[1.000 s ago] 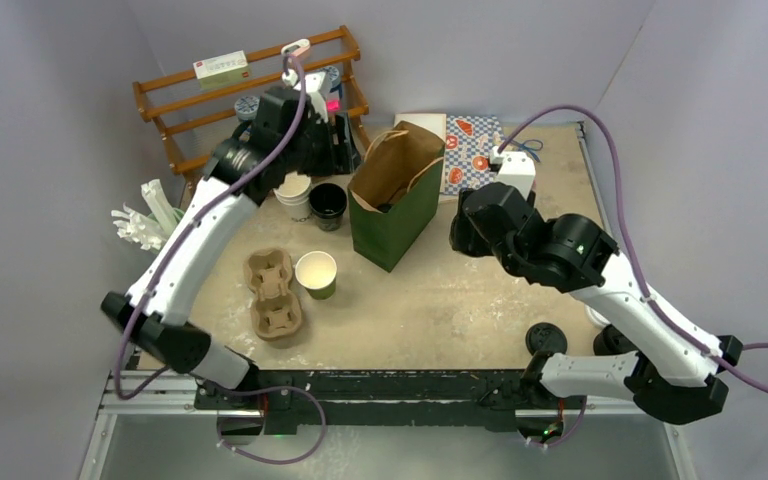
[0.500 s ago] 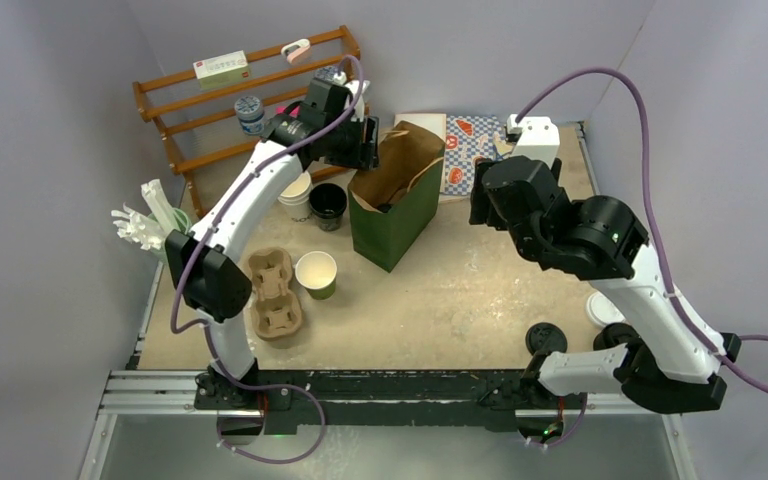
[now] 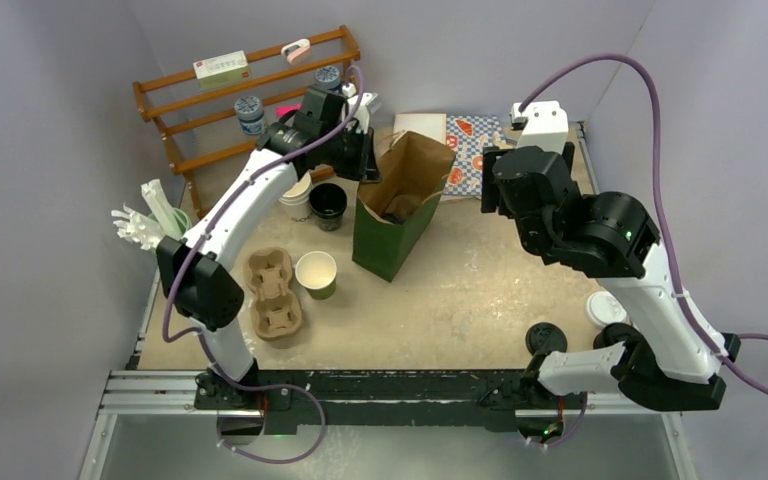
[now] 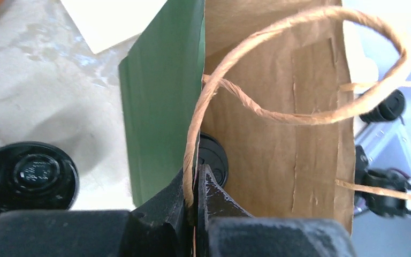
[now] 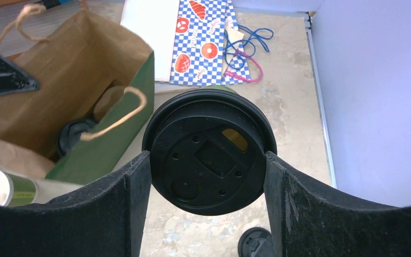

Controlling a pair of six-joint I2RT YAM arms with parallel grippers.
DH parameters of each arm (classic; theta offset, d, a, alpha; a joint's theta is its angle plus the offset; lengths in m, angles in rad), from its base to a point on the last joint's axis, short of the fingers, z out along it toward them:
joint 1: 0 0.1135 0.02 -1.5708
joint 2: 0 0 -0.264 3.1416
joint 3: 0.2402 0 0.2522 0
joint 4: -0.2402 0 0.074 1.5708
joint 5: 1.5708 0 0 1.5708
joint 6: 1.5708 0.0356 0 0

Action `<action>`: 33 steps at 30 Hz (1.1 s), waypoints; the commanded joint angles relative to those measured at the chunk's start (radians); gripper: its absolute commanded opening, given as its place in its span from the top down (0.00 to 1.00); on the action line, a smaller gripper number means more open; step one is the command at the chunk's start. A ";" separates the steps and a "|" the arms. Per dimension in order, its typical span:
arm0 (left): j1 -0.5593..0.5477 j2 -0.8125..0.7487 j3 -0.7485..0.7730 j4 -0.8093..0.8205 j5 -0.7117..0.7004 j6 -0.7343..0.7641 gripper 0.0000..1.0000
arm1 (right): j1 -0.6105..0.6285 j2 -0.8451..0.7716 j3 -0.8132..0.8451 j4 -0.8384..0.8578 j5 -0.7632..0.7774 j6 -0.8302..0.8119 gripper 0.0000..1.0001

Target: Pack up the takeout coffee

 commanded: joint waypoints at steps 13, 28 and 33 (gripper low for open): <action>-0.194 -0.277 -0.190 0.031 0.081 0.051 1.00 | -0.002 -0.022 0.085 0.180 -0.421 -0.199 0.76; -0.207 -0.401 -0.303 0.188 -0.090 0.068 1.00 | -0.001 -0.165 -0.311 0.215 -0.715 -0.108 0.81; -0.221 -0.470 -0.387 0.249 -0.140 0.100 1.00 | -0.002 -0.204 -0.438 0.235 -0.703 -0.076 0.81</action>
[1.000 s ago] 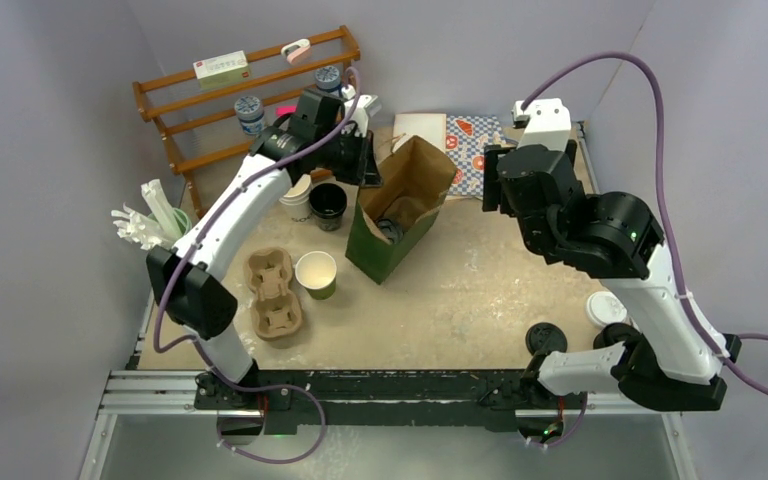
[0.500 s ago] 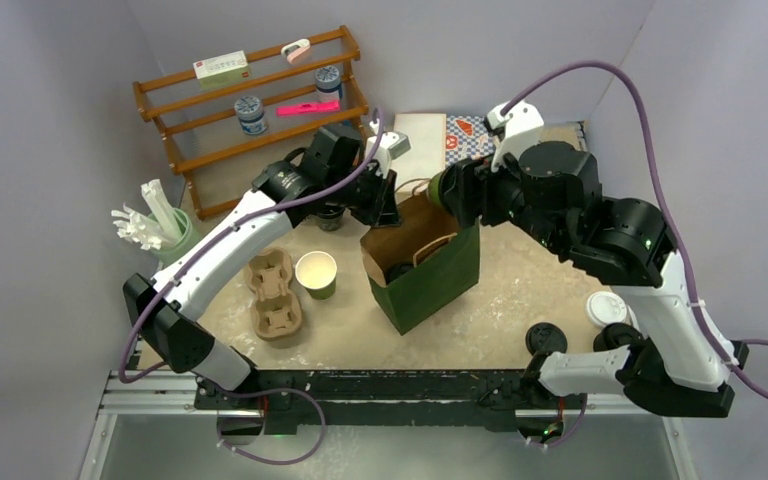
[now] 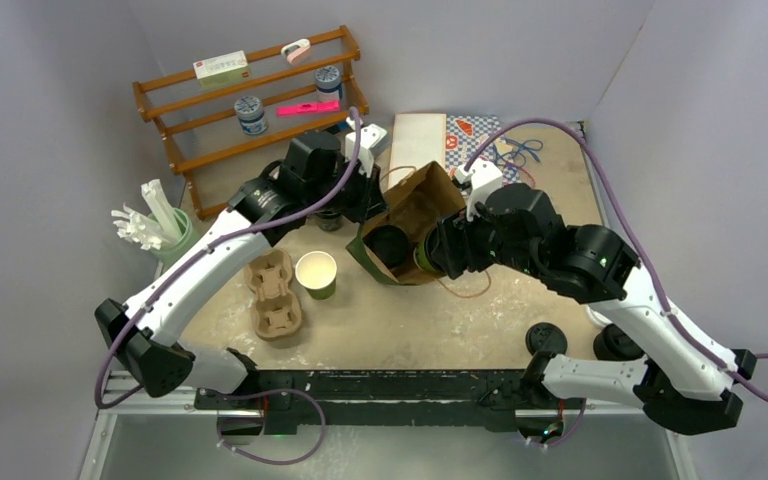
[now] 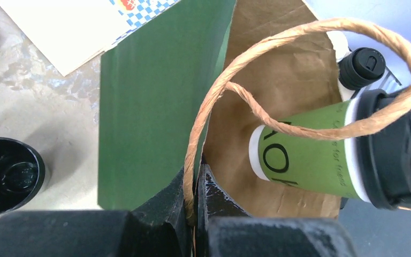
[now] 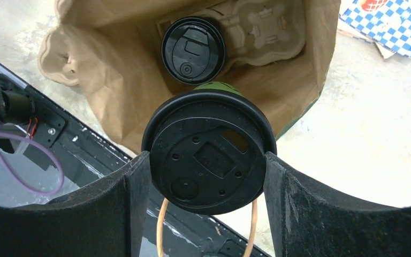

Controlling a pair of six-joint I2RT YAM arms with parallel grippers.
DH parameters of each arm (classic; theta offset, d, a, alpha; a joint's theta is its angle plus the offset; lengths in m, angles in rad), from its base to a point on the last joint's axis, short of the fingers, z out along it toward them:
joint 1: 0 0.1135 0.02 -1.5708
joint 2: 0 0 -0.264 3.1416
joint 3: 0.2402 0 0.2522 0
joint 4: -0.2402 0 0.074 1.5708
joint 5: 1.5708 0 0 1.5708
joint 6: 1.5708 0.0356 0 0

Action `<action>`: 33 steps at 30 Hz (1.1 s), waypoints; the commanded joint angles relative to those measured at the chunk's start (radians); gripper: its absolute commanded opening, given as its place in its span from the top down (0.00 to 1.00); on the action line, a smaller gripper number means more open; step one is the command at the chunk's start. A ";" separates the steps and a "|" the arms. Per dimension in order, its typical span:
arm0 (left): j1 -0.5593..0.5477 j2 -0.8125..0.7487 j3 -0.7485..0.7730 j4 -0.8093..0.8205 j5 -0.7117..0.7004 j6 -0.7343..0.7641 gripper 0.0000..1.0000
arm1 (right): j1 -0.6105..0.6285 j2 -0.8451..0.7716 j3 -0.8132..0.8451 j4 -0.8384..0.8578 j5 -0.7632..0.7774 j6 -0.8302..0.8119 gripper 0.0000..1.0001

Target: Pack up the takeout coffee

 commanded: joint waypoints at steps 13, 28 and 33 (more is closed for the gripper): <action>-0.028 -0.076 -0.123 0.144 0.139 0.032 1.00 | -0.002 -0.052 -0.205 0.239 0.103 0.018 0.80; -0.028 -0.030 -0.107 0.176 0.235 -0.112 1.00 | -0.001 -0.059 -0.362 0.345 0.249 0.035 0.80; -0.028 0.008 -0.084 0.161 0.207 -0.143 1.00 | 0.000 -0.125 -0.471 0.384 0.280 0.013 0.83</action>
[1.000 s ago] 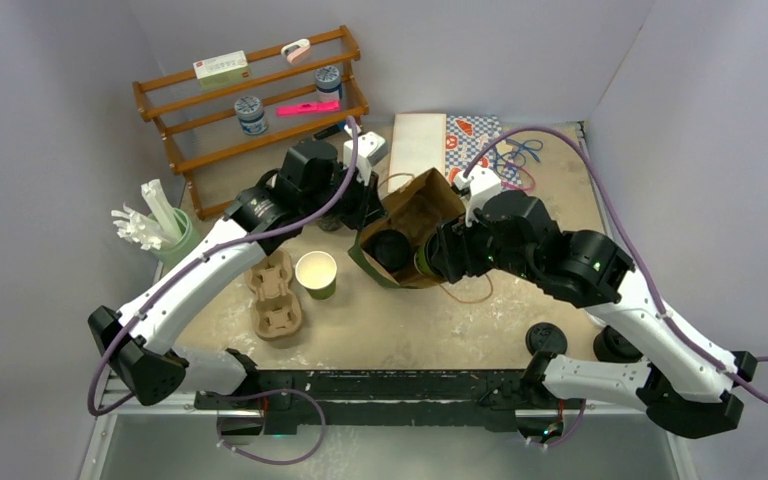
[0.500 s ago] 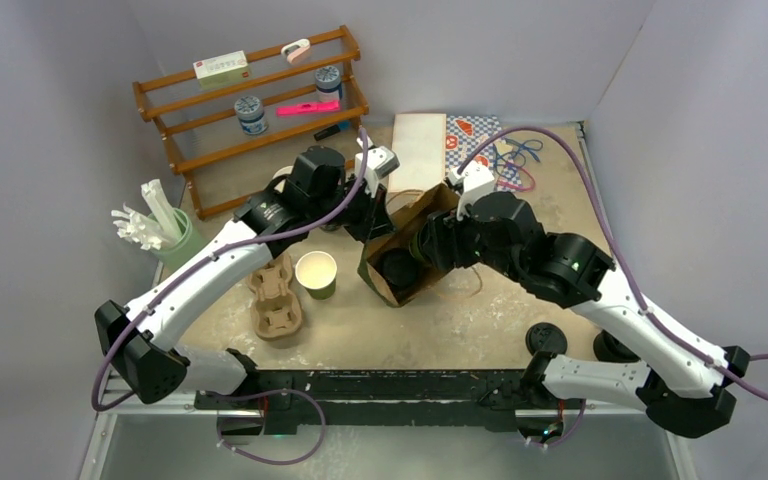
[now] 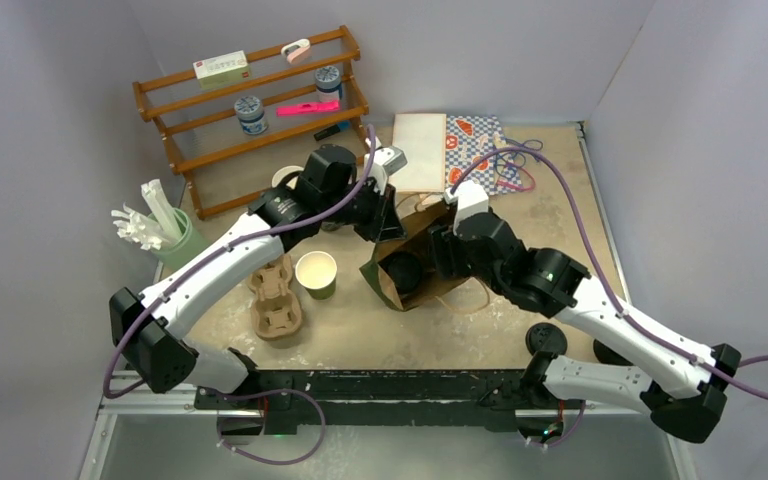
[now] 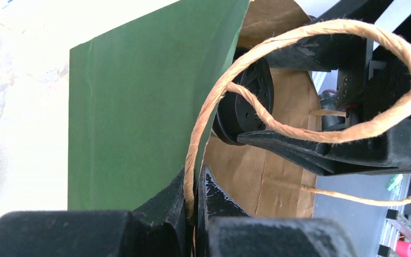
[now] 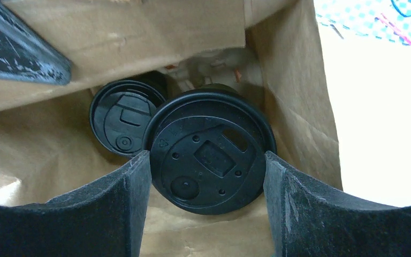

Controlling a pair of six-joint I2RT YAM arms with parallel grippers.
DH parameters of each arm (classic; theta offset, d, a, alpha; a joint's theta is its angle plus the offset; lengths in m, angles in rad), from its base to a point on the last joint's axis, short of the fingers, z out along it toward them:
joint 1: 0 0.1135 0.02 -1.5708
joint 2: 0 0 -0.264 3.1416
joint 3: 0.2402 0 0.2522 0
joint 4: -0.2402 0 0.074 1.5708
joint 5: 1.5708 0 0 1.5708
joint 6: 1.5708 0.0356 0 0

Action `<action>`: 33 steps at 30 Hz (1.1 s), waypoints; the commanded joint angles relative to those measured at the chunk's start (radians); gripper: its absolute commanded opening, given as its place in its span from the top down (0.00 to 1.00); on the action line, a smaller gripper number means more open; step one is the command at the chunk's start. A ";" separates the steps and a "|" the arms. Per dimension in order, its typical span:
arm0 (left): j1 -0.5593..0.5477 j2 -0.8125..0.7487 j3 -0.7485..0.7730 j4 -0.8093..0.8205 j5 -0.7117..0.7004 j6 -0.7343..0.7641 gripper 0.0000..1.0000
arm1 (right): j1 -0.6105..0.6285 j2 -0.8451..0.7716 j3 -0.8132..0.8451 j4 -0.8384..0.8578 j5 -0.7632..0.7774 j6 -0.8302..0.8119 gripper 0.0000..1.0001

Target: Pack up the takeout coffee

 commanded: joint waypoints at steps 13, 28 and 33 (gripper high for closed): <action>0.003 0.144 0.206 -0.037 0.067 0.029 1.00 | 0.000 -0.087 -0.039 0.156 -0.042 -0.157 0.85; 0.012 0.149 0.436 -0.270 -0.328 -0.041 0.29 | -0.001 0.032 0.098 0.036 0.086 -0.145 0.89; 0.012 0.103 0.435 -0.430 -0.369 -0.247 0.30 | 0.000 0.042 0.117 0.070 0.087 -0.139 0.89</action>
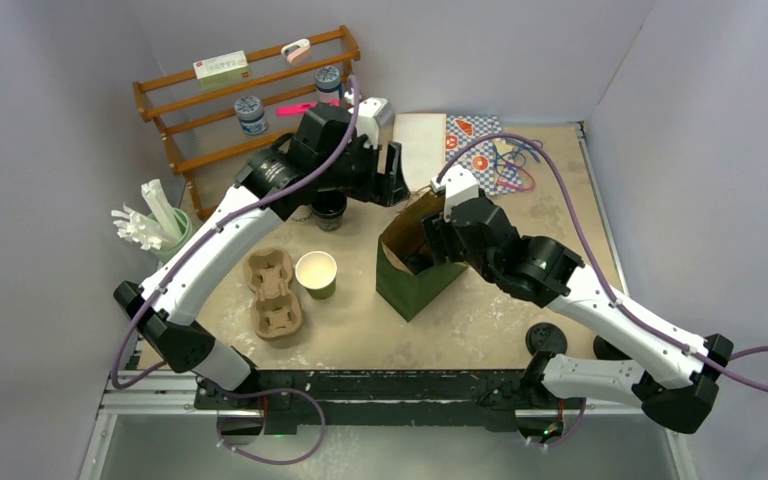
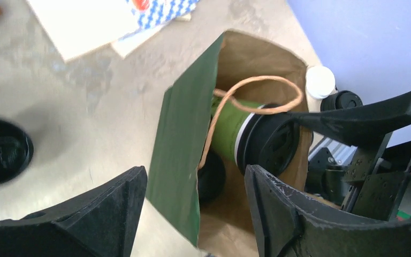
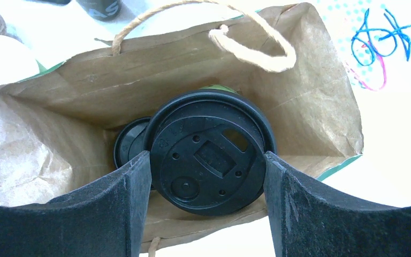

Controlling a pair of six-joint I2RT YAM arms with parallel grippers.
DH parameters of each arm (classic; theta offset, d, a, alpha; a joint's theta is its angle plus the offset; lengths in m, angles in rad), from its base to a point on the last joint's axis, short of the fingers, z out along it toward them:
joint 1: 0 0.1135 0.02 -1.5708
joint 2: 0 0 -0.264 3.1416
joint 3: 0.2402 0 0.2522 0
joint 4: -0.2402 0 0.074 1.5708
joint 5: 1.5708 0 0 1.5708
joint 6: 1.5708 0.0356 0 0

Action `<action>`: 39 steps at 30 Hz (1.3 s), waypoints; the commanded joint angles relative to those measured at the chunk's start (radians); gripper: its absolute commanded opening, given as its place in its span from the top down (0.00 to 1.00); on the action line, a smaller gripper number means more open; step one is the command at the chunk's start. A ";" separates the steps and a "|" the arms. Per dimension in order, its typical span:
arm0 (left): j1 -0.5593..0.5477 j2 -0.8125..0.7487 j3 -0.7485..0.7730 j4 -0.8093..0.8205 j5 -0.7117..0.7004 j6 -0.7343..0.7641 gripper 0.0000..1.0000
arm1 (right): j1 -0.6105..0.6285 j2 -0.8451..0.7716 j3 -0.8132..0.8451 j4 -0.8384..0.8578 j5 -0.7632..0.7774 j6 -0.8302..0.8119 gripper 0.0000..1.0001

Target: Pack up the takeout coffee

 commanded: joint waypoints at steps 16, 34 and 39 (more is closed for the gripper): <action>-0.107 -0.304 -0.408 -0.043 -0.100 -0.967 0.34 | -0.001 0.018 0.127 -0.035 0.080 0.082 0.91; -0.101 -0.207 -0.473 0.076 -0.109 -0.896 0.88 | -0.001 0.029 0.205 -0.309 0.176 0.133 0.92; -0.048 -0.174 -0.389 -0.039 -0.108 -0.753 1.00 | -0.002 0.061 0.258 -0.391 0.075 0.133 0.95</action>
